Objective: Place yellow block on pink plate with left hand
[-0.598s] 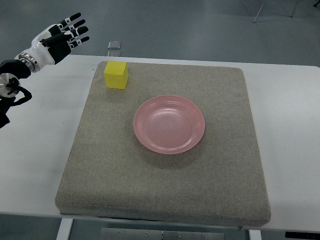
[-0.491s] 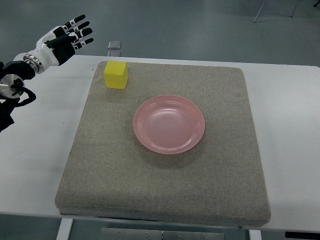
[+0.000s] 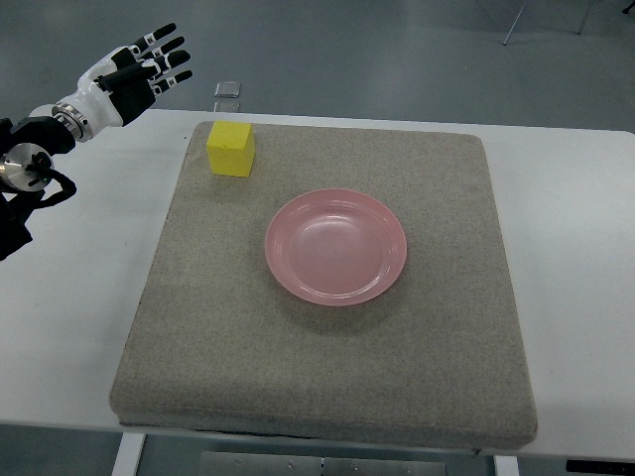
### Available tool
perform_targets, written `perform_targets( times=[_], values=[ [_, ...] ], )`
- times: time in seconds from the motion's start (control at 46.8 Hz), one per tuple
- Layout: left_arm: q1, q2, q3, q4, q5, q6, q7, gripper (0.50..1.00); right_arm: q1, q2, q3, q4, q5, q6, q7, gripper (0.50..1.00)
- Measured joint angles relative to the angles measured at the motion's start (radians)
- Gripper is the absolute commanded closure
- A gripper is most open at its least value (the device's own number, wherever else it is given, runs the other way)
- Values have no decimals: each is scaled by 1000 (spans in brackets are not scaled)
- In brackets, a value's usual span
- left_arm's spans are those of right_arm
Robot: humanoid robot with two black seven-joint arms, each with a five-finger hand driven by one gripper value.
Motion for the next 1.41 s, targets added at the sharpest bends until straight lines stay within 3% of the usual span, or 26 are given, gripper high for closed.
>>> perform_targets(
  times=[0.555, 0.811, 1.089, 1.409],
  values=[
    [-157, 33, -2, -9, 832, 8, -35, 506, 0, 0, 0, 0, -1, 0, 0, 576],
    [-178, 31, 10, -64, 1147, 20, -41, 506, 0, 0, 0, 0, 0, 0, 0, 576],
    [-187, 17, 123, -125, 1310, 200, -40, 504, 0, 0, 0, 0, 0, 0, 0, 576],
    [-191, -46, 207, -110, 1328, 297, -39, 504, 0, 0, 0, 0, 0, 0, 0, 576]
  ],
)
